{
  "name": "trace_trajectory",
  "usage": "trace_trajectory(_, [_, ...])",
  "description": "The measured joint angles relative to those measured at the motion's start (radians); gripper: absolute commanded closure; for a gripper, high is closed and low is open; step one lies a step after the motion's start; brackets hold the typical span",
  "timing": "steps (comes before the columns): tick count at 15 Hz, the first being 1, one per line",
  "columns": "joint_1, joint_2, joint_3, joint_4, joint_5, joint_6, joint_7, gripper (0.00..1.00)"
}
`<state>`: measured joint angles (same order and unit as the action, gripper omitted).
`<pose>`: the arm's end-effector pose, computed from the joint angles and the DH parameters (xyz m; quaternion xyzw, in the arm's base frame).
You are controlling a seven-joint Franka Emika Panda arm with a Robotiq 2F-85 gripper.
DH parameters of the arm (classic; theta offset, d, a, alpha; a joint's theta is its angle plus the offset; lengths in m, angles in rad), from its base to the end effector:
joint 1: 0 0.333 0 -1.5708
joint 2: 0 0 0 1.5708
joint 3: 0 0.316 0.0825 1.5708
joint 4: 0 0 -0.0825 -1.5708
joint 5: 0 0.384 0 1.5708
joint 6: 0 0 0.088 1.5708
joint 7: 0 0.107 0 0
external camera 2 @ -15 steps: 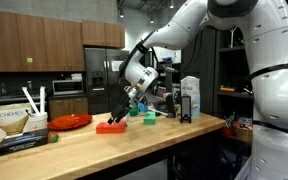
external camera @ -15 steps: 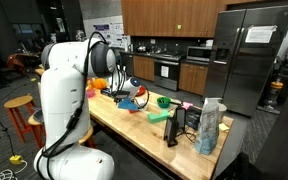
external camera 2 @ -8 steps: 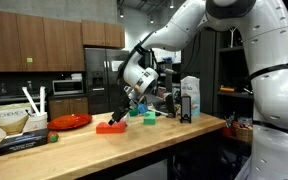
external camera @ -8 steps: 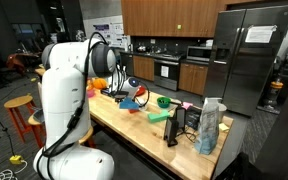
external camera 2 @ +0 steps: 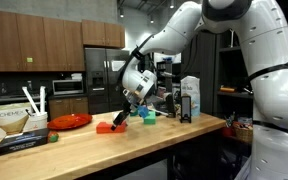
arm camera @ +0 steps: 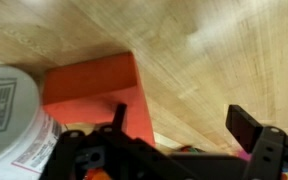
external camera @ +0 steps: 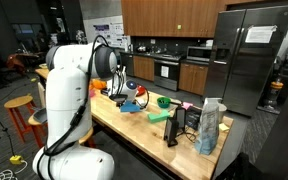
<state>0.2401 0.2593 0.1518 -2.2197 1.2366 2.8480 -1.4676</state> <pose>0.5318 0.1647 0.2749 -0.8910 -0.3261 -0.2661 0.1703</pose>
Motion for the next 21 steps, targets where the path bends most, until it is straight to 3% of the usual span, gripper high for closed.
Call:
trace_trajectory(2, [0.014, -0.001, -0.011, -0.011, -0.098, 0.021, 0.065, 0.00])
trace_trajectory(6, [0.062, -0.022, -0.075, -0.069, -0.422, 0.080, 0.317, 0.00])
trace_trajectory(11, [0.184, -0.078, -0.301, -0.161, -0.874, 0.061, 0.661, 0.00])
trace_trajectory(13, [0.235, -0.095, -0.403, -0.178, -1.059, 0.020, 0.797, 0.00])
trace_trajectory(16, [0.278, -0.113, -0.503, -0.174, -1.306, -0.083, 0.993, 0.00])
trace_trajectory(18, [0.199, -0.129, -0.443, -0.164, -1.465, -0.177, 1.126, 0.00])
trace_trajectory(21, [0.077, -0.153, -0.325, -0.148, -1.566, -0.350, 1.228, 0.00])
